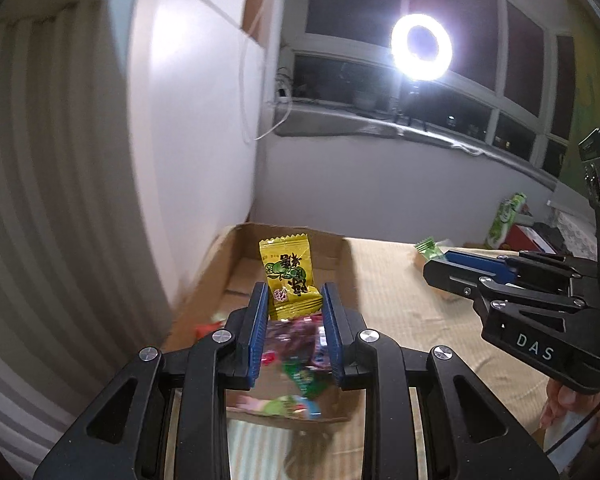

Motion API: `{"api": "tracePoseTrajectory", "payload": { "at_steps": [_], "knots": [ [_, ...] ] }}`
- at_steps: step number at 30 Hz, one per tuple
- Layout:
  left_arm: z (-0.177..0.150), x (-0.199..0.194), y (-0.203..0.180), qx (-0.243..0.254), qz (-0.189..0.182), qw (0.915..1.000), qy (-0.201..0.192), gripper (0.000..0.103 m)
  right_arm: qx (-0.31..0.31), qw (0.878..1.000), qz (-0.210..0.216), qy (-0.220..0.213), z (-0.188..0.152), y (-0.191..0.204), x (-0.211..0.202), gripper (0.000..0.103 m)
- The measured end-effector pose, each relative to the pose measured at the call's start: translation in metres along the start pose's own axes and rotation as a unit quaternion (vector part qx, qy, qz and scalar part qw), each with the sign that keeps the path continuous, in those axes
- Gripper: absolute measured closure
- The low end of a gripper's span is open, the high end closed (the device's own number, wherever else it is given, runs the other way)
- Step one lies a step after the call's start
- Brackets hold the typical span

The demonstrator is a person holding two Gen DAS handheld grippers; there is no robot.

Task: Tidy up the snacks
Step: 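Carry the yellow and green candies over the box and open both tools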

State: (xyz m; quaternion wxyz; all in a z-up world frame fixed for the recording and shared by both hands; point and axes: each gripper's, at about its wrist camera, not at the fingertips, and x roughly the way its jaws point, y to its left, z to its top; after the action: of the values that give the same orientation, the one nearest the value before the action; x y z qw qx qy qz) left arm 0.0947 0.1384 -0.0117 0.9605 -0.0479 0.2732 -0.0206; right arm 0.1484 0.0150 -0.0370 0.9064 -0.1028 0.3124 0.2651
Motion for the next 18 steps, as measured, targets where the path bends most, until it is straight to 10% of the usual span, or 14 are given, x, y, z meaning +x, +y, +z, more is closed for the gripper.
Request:
{"api": "tracePoseTrajectory", "payload": {
  "at_steps": [13,18],
  "knots": [
    [-0.01,0.039,0.032,-0.044,-0.004,0.9983,0.038,0.077,-0.021,0.999,0.033,0.023,0.011,0.018,0.063,0.081],
    [-0.016,0.048,0.04,-0.067,0.004,0.9968,0.045,0.051,-0.022,0.999,0.028,0.029,0.005,0.016,0.077,0.069]
  ]
}}
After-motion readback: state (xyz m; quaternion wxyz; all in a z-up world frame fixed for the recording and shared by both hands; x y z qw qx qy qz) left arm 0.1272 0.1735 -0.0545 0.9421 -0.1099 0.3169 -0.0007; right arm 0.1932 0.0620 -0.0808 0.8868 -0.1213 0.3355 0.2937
